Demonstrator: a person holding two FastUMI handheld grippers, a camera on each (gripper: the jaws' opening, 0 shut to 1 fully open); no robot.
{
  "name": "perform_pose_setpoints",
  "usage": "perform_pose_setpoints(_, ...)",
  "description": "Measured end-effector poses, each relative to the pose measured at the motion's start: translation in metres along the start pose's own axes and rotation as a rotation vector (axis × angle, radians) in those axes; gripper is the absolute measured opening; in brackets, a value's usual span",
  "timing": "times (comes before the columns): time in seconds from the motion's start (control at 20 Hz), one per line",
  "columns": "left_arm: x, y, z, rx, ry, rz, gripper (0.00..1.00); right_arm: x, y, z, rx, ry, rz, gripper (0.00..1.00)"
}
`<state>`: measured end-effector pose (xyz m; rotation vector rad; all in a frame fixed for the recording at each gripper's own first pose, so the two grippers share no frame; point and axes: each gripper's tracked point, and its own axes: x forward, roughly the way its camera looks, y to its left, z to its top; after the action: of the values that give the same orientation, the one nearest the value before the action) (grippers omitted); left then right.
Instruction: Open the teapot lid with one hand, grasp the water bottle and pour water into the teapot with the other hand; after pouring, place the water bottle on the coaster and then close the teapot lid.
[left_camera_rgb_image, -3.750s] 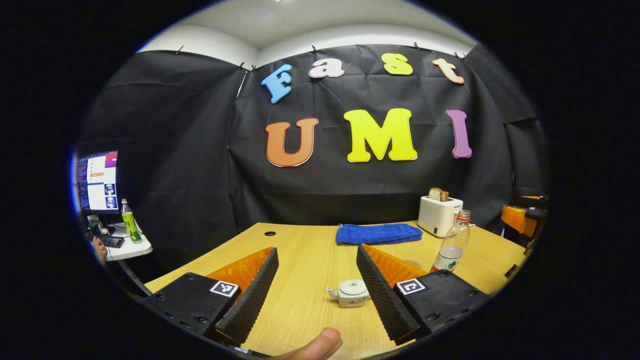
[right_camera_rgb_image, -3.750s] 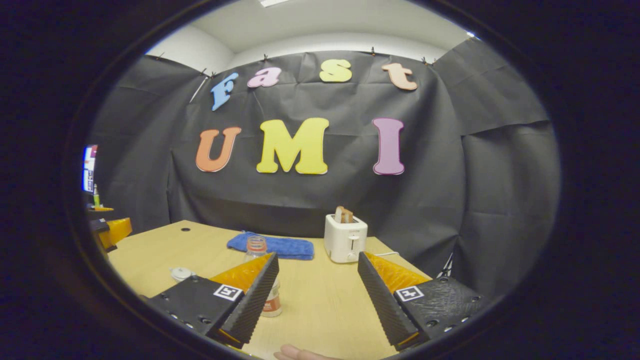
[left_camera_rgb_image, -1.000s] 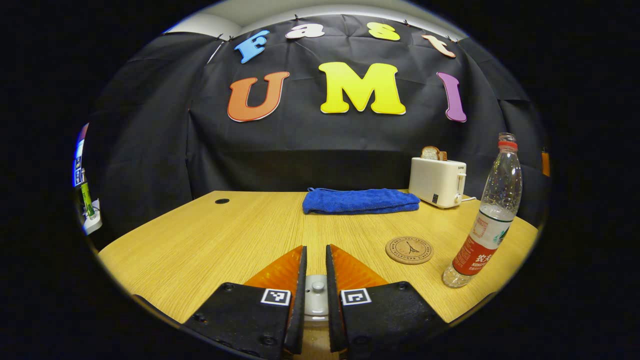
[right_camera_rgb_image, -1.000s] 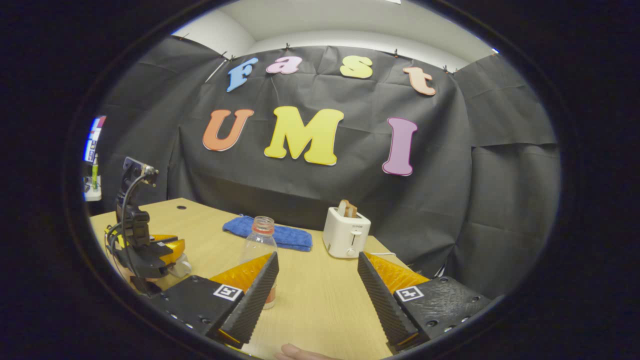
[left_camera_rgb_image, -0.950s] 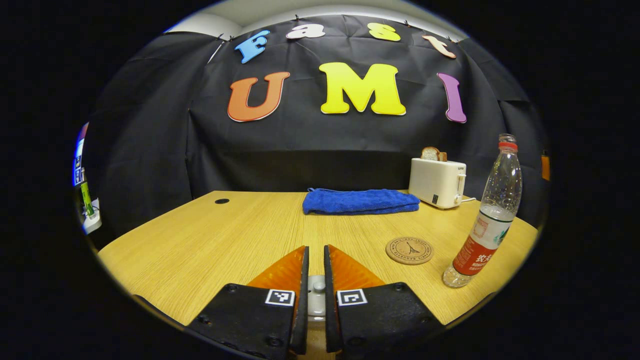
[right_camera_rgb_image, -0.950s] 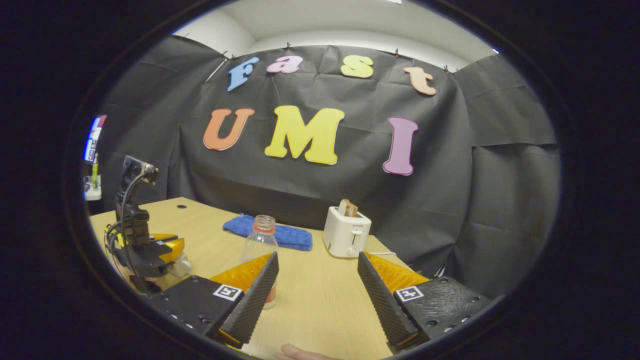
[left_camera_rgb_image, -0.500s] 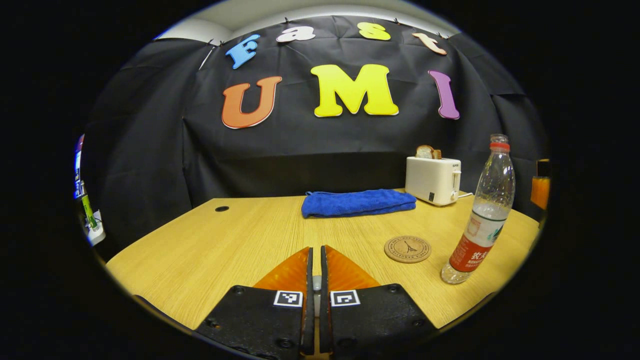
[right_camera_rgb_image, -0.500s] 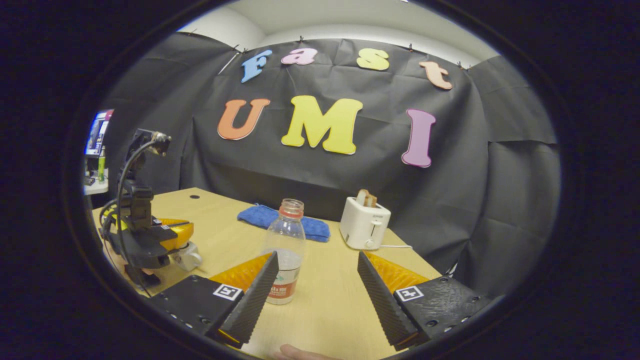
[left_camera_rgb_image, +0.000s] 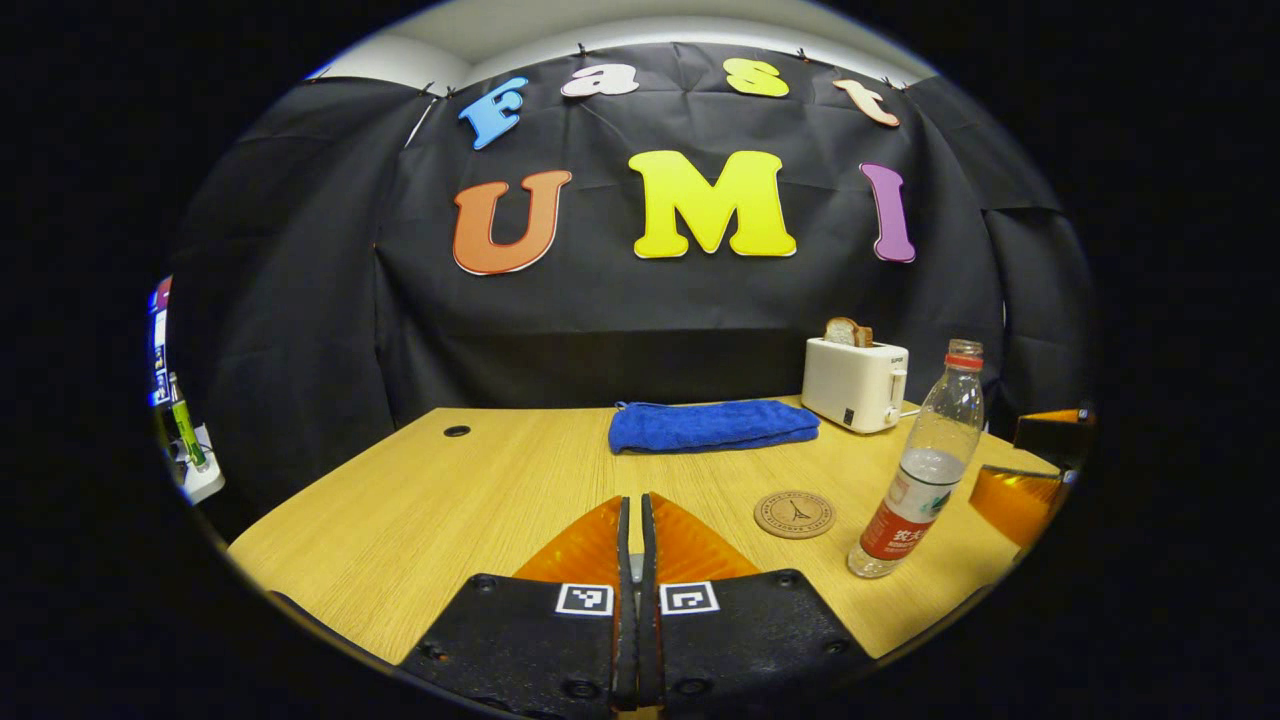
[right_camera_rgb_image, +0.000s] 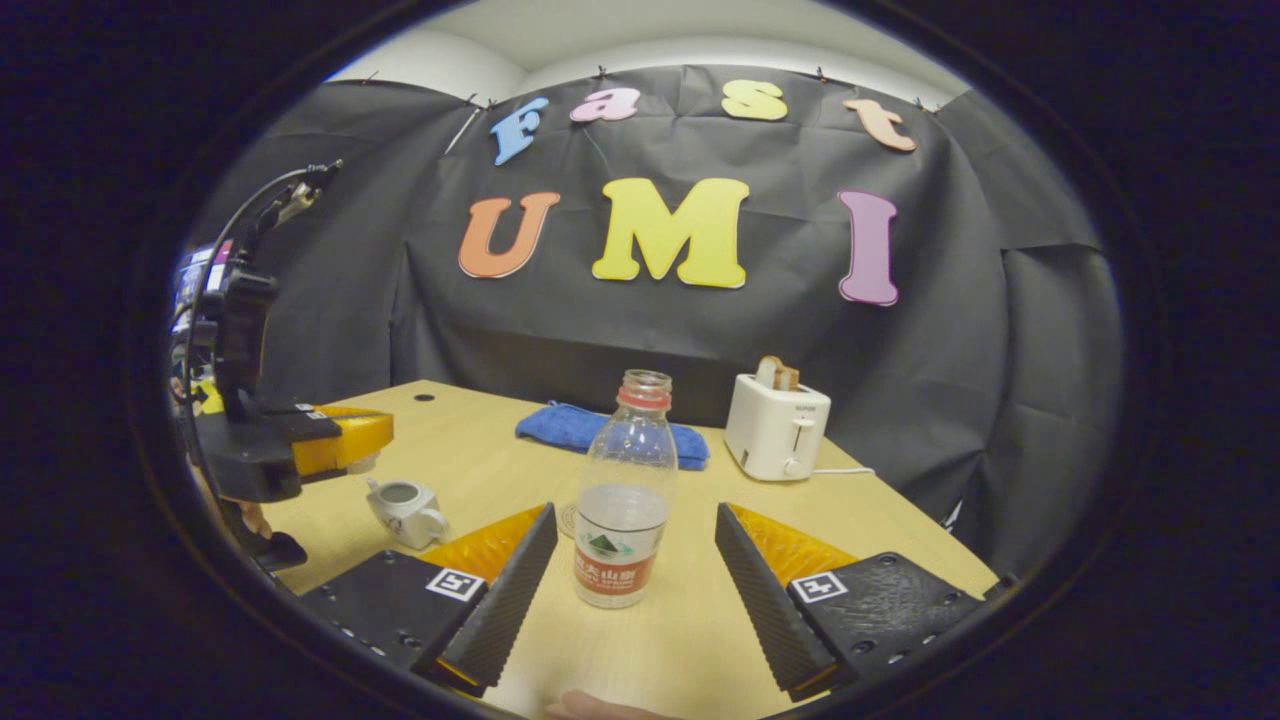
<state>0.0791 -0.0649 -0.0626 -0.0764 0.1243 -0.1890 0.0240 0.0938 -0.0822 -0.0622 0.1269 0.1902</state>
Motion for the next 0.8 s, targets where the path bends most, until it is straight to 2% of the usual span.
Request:
perform_pose_setpoints(0.3, -0.033, 0.016, 0.027, 0.006, -0.018, 0.011, 0.03, 0.028, 0.008, -0.011, 0.085, -0.014, 0.009, 0.98)
perform_pose_setpoints(0.6, -0.044, 0.028, 0.032, 0.008, -0.023, -0.005, 0.02, 0.052, 0.01, -0.012, 0.077, -0.002, -0.021, 0.96)
perform_pose_setpoints(0.8, -0.044, 0.043, 0.031, 0.014, -0.008, 0.013, 0.03, 0.064, 0.008, -0.005, 0.075, -0.015, -0.046, 0.97)
